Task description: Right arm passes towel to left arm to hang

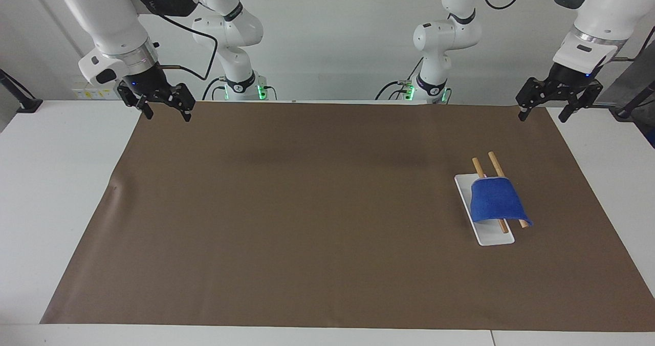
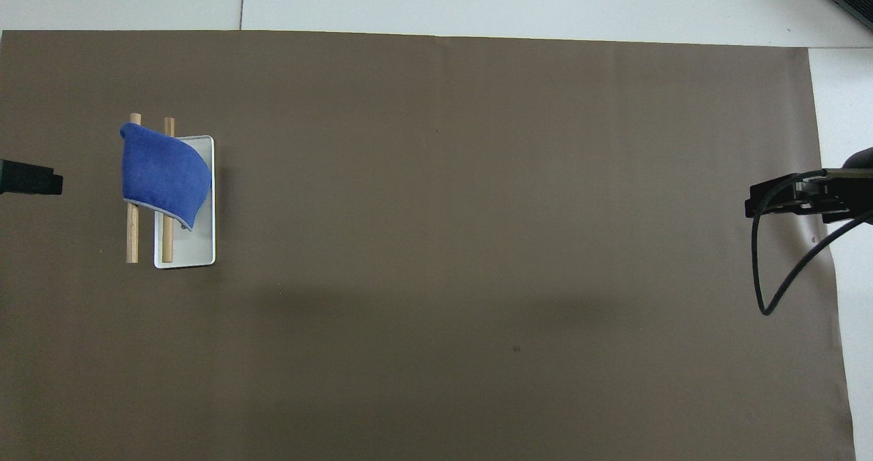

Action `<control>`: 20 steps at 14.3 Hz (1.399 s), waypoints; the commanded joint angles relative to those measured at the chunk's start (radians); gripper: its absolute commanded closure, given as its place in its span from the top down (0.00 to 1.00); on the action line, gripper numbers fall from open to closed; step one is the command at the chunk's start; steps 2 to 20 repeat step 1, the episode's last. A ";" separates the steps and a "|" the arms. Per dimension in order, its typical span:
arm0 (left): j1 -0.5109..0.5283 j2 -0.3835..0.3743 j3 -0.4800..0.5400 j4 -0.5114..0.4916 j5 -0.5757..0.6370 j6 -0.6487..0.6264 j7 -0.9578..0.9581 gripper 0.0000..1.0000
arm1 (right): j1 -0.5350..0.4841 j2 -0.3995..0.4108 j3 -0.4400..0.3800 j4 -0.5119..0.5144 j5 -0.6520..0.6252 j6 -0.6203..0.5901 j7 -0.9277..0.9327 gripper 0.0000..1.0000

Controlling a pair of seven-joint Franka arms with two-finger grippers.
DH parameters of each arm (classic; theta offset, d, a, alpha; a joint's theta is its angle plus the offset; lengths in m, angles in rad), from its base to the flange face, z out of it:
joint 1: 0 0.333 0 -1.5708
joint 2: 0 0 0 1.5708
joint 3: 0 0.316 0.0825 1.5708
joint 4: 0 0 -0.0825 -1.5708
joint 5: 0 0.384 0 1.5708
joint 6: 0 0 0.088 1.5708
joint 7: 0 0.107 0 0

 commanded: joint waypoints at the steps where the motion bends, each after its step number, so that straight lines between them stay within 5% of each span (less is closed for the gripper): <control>1: 0.001 -0.059 -0.003 -0.094 0.020 0.067 0.015 1.00 | -0.004 -0.013 -0.001 -0.010 -0.002 -0.008 -0.022 1.00; 20: 0.001 -0.059 -0.003 -0.094 0.020 0.067 0.015 1.00 | -0.004 -0.013 -0.001 -0.010 -0.002 -0.008 -0.022 1.00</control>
